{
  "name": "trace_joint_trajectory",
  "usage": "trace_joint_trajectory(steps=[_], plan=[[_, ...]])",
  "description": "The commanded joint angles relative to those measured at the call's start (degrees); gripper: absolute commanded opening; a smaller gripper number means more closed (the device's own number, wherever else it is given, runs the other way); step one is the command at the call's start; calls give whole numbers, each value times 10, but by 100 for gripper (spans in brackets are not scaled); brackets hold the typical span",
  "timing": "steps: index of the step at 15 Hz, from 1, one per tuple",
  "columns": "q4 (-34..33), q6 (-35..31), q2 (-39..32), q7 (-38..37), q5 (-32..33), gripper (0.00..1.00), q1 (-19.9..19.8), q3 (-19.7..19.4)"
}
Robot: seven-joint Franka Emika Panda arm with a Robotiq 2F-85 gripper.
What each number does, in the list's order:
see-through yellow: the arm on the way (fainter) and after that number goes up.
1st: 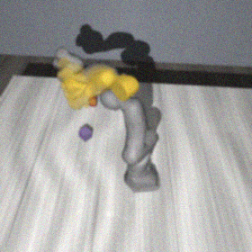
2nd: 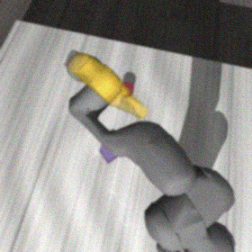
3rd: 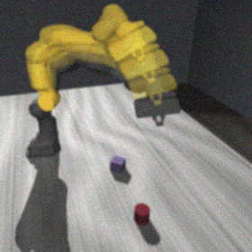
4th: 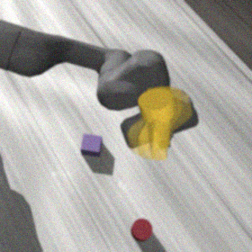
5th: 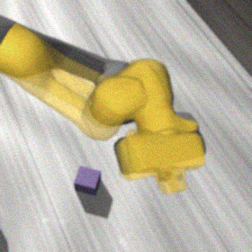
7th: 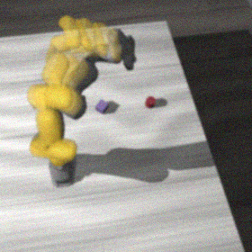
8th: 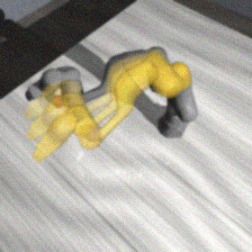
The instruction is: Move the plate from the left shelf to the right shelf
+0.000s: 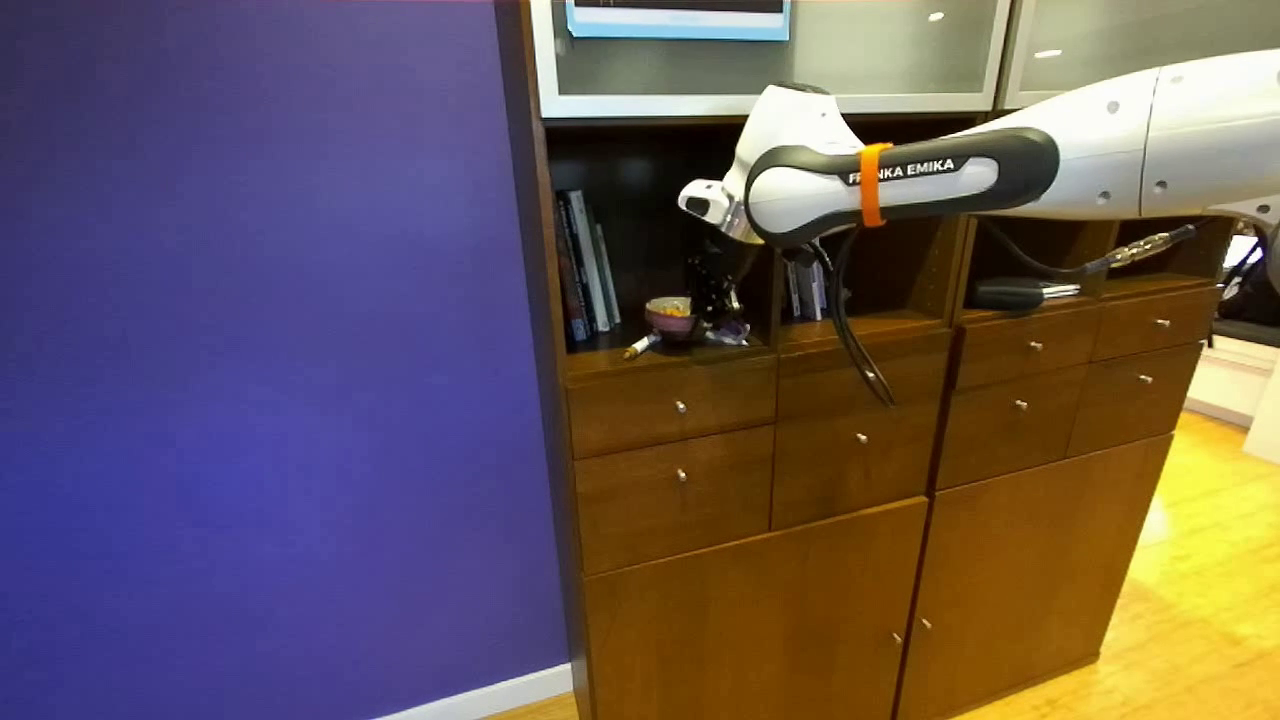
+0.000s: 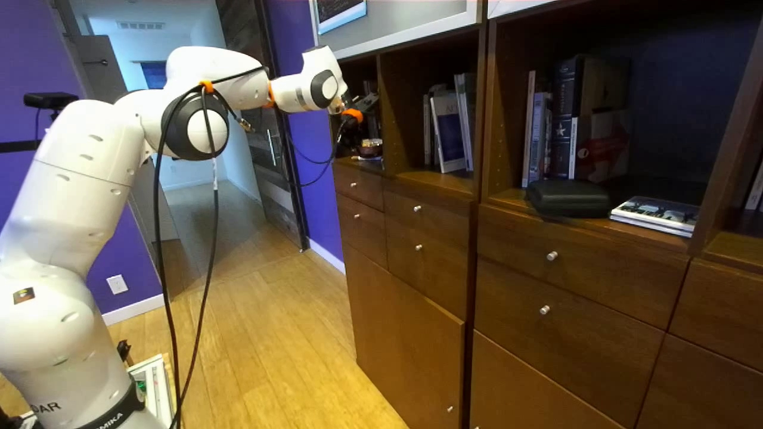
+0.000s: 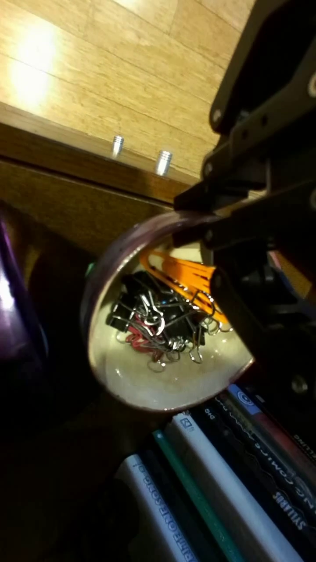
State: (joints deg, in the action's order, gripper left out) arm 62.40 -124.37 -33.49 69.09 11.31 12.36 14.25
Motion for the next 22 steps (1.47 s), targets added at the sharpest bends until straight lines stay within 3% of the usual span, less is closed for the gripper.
trace_joint_trajectory(steps=[1,10,22], plan=[[40,-4,50,5,2,4,3,7],[233,-4,216,-44,-25,4,-8,26],[489,15,406,-243,12,4,-35,-44]])
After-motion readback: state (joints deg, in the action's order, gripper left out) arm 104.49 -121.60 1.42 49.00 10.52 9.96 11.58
